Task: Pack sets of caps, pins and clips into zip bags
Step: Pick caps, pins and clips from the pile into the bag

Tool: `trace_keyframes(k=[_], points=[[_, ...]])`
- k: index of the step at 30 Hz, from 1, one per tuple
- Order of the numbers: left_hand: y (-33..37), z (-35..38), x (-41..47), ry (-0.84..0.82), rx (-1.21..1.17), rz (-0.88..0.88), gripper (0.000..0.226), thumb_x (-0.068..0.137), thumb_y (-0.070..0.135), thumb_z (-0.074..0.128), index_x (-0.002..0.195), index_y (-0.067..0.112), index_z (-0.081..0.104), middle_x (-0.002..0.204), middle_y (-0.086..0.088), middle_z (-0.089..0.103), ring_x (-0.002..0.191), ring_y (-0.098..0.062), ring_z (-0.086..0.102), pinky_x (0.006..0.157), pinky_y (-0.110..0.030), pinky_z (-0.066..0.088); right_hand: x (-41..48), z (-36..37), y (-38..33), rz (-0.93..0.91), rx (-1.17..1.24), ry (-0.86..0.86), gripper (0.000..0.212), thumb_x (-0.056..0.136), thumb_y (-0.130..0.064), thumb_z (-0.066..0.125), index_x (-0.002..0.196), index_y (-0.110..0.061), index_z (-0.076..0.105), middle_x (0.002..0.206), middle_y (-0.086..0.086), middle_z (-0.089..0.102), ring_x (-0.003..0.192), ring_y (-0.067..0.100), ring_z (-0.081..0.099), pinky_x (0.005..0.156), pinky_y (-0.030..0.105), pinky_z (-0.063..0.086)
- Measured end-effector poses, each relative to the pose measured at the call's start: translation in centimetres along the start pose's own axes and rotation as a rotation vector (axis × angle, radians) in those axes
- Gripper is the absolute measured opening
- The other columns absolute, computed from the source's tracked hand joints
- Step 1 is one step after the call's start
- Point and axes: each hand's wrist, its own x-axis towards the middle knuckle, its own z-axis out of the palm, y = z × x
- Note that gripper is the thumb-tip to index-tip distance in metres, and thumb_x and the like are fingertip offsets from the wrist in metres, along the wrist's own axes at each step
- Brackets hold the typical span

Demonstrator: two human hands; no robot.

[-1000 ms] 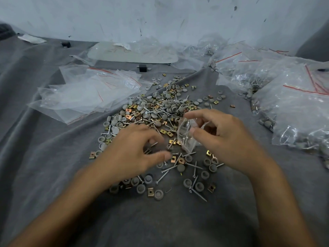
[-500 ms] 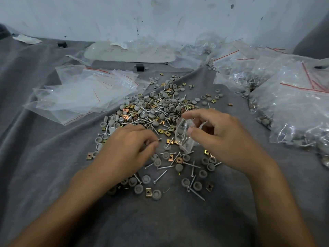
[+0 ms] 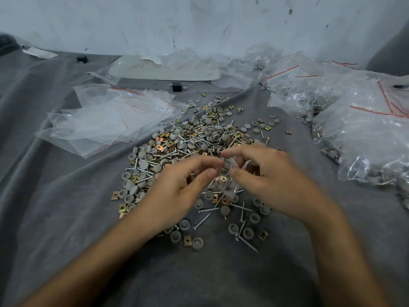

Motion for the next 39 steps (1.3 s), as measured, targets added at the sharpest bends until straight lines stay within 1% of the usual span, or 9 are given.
trace_keyframes(k=[2, 4, 9, 13, 19, 24, 31, 34, 39], points=[[-0.4, -1.1, 0.2, 0.071, 0.202, -0.003, 0.021, 0.102, 0.031, 0.056, 0.119, 0.038, 0.065, 0.098, 0.025, 0.066, 0.091, 0.003, 0.062, 0.073, -0.019, 0.046, -0.1, -0.2, 0.1, 0.01, 0.02, -0.001, 0.029, 0.095, -0.024, 0.066, 0.12, -0.038, 0.069, 0.094, -0.018, 0.058, 0.078, 0.005, 0.06, 0.067, 0.011, 0.04], [-0.7, -2.8, 0.3, 0.091, 0.305, -0.062, 0.012, 0.099, 0.032, 0.061, 0.106, 0.04, 0.066, 0.088, 0.023, 0.063, 0.079, 0.001, 0.059, 0.064, -0.014, 0.04, -0.2, -0.4, 0.3, 0.012, 0.025, 0.001, 0.028, 0.096, -0.025, 0.065, 0.12, -0.039, 0.068, 0.092, -0.019, 0.058, 0.076, 0.004, 0.06, 0.066, 0.009, 0.04], [-1.4, -5.1, 0.2, -0.208, 0.547, -0.178, 0.011, 0.091, 0.038, 0.07, 0.081, 0.034, 0.065, 0.078, 0.016, 0.064, 0.077, -0.002, 0.057, 0.065, -0.026, 0.04, -0.2, -0.4, 0.5, 0.012, 0.026, 0.008, 0.028, 0.096, -0.025, 0.065, 0.121, -0.039, 0.068, 0.092, -0.016, 0.058, 0.074, 0.003, 0.059, 0.066, 0.008, 0.04], [-1.4, -4.8, 0.2, -0.232, 0.656, -0.175, 0.018, 0.084, 0.049, 0.074, 0.077, 0.036, 0.064, 0.082, 0.017, 0.06, 0.081, -0.001, 0.054, 0.067, -0.024, 0.039, -0.3, -0.4, 0.5, 0.019, 0.029, 0.004, 0.029, 0.097, -0.025, 0.065, 0.122, -0.038, 0.067, 0.091, -0.017, 0.057, 0.074, 0.003, 0.058, 0.066, 0.009, 0.04], [-1.6, -3.6, 0.1, -0.177, 0.676, -0.125, 0.013, 0.084, 0.027, 0.074, 0.075, 0.029, 0.065, 0.076, 0.017, 0.057, 0.081, 0.002, 0.052, 0.068, -0.008, 0.036, -0.2, -0.4, 0.3, 0.027, 0.031, -0.011, 0.028, 0.097, -0.024, 0.064, 0.12, -0.04, 0.067, 0.092, -0.016, 0.057, 0.076, 0.005, 0.059, 0.066, 0.01, 0.04], [-1.2, -3.2, -0.1, -0.077, 0.581, -0.054, 0.008, 0.097, 0.037, 0.056, 0.09, 0.033, 0.056, 0.087, 0.017, 0.055, 0.086, 0.0, 0.049, 0.072, -0.016, 0.035, -0.2, -0.3, 0.2, 0.024, 0.025, -0.009, 0.028, 0.097, -0.025, 0.064, 0.121, -0.039, 0.068, 0.09, -0.017, 0.058, 0.074, 0.003, 0.059, 0.066, 0.009, 0.041], [0.1, -0.7, -0.4, -0.014, 0.421, 0.013, 0.012, 0.1, 0.051, 0.035, 0.103, 0.042, 0.044, 0.084, 0.019, 0.057, 0.073, -0.001, 0.055, 0.056, -0.022, 0.033, -0.1, 0.1, -0.1, -0.001, -0.011, -0.007, 0.031, 0.095, -0.022, 0.067, 0.122, -0.039, 0.068, 0.095, -0.017, 0.056, 0.083, 0.005, 0.06, 0.069, 0.01, 0.041], [0.2, 0.9, -0.4, 0.002, 0.442, 0.063, 0.016, 0.102, 0.045, 0.042, 0.111, 0.037, 0.051, 0.079, 0.021, 0.055, 0.078, -0.001, 0.054, 0.063, -0.027, 0.041, 0.1, 0.3, -0.3, -0.015, -0.017, -0.01, 0.032, 0.094, -0.021, 0.068, 0.121, -0.039, 0.068, 0.093, -0.015, 0.058, 0.085, 0.004, 0.061, 0.071, 0.011, 0.043], [0.6, 1.5, -0.6, 0.005, 0.353, 0.115, 0.034, 0.104, 0.046, 0.047, 0.137, 0.037, 0.047, 0.106, 0.026, 0.058, 0.1, 0.001, 0.055, 0.08, -0.016, 0.042, 0.1, 0.1, -0.1, -0.009, 0.001, 0.029, 0.028, 0.096, -0.022, 0.066, 0.118, -0.038, 0.07, 0.09, -0.015, 0.062, 0.078, 0.002, 0.062, 0.066, 0.014, 0.044]])
